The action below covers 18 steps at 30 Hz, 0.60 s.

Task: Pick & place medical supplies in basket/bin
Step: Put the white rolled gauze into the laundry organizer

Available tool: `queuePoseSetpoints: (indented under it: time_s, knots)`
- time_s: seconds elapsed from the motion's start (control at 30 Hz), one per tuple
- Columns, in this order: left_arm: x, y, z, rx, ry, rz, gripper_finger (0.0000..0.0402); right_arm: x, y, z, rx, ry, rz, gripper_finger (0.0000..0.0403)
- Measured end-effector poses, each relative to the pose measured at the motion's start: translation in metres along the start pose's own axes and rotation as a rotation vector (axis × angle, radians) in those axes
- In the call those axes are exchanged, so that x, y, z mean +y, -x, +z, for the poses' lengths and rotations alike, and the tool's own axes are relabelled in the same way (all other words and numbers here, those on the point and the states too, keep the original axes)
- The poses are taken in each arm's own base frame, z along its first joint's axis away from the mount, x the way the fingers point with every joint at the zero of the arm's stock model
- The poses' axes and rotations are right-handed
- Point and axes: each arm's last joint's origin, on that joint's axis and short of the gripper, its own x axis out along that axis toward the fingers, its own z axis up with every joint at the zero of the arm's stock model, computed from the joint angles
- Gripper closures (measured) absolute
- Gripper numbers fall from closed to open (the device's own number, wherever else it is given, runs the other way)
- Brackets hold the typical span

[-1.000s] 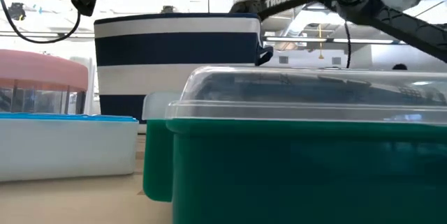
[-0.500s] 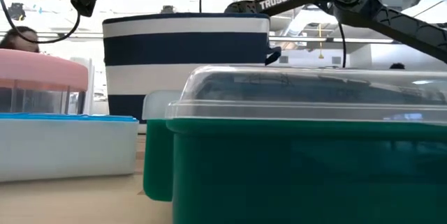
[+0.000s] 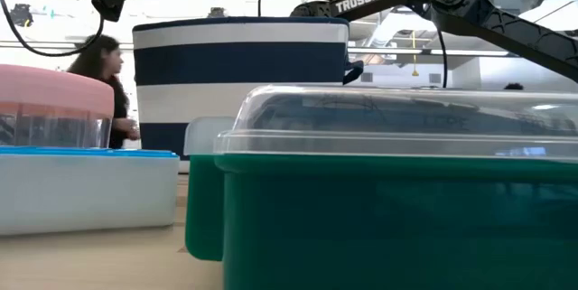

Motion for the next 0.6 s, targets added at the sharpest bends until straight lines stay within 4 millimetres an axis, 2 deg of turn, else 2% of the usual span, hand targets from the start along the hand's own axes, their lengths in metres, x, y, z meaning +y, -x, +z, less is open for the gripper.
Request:
queuePoseSetpoints:
  time_s: [0.13, 0.33, 0.6]
  knots:
    - [0.0, 0.0, 0.0, 0.0, -0.002, 0.0, 0.0266, 0.004, 0.0, 0.003, -0.009, 0.01, -0.011, 0.0155]
    - [0.0, 0.0, 0.0, 0.0, -0.003, 0.0, 0.0266, 0.015, 0.007, 0.005, 0.081, 0.057, -0.141, 0.0152]
    - [0.0, 0.0, 0.0, -0.001, -0.005, 0.0, 0.0266, 0.041, 0.019, 0.011, 0.118, 0.127, -0.118, 0.0152]
